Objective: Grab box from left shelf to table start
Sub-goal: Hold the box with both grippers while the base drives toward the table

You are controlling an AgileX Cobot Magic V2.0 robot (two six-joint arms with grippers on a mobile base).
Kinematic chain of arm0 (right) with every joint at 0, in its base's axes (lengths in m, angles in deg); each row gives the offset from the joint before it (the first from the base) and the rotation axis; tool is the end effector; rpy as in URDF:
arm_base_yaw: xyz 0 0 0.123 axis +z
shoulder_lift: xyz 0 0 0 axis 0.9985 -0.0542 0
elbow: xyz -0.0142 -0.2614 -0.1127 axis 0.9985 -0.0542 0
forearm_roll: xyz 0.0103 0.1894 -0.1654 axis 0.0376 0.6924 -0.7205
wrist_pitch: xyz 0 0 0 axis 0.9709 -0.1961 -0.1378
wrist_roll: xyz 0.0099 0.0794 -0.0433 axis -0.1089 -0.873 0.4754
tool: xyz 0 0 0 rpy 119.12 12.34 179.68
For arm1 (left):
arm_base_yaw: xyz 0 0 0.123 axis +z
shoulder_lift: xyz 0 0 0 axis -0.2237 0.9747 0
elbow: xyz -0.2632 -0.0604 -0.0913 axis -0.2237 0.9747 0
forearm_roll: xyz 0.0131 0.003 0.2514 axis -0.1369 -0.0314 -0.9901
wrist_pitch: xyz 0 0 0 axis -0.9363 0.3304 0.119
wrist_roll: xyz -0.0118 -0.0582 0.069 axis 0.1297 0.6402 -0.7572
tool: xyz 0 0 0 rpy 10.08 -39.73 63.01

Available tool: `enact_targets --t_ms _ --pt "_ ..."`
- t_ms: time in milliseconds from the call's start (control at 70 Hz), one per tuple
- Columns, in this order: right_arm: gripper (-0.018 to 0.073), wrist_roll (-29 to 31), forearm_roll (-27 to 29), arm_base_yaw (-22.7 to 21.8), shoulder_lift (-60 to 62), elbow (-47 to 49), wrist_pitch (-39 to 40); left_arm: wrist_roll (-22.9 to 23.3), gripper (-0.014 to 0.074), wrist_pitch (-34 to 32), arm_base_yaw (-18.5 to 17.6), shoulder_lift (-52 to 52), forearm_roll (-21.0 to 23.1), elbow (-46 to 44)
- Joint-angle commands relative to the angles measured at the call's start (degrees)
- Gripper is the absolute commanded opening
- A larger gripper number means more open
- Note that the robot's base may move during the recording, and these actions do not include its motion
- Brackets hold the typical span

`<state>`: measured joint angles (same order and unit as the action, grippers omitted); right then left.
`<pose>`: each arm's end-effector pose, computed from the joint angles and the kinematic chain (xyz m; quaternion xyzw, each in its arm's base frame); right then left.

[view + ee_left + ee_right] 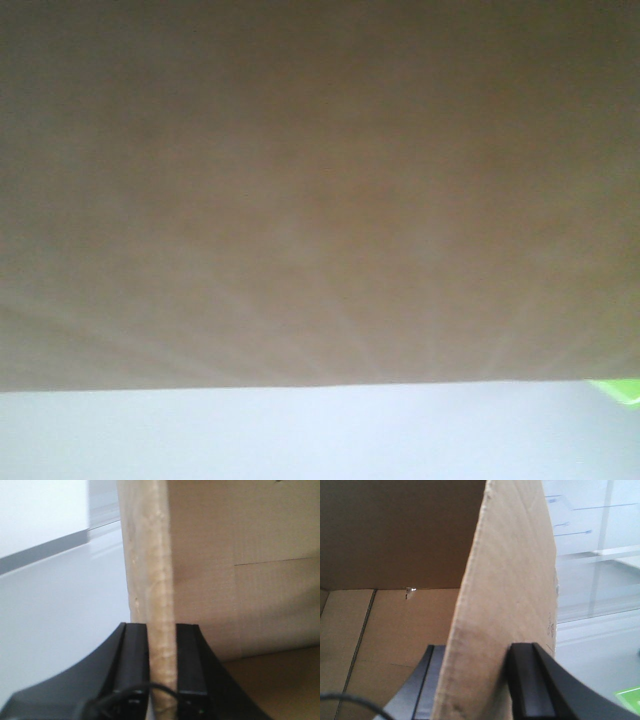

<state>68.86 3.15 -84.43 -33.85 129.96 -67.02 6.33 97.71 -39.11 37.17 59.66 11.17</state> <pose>-0.0474 0.0153 0.3844 -0.0366 0.6944 0.1301 0.7067 0.0099 -0.0074 0.3400 0.1306 0.8061 -0.1830 0.5474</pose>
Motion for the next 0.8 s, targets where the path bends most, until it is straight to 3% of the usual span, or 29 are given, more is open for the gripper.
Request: enact_targets --t_ms 0,786 --pt "0.0059 0.46 -3.89 -0.37 -1.13 1.21 5.99 -1.28 -0.0092 3.71 -0.68 0.50 2.49 -0.66" --pt "0.0059 0.46 -3.89 -0.37 -1.13 1.21 5.99 -1.28 -0.0092 3.69 -0.68 0.50 2.49 -0.66"
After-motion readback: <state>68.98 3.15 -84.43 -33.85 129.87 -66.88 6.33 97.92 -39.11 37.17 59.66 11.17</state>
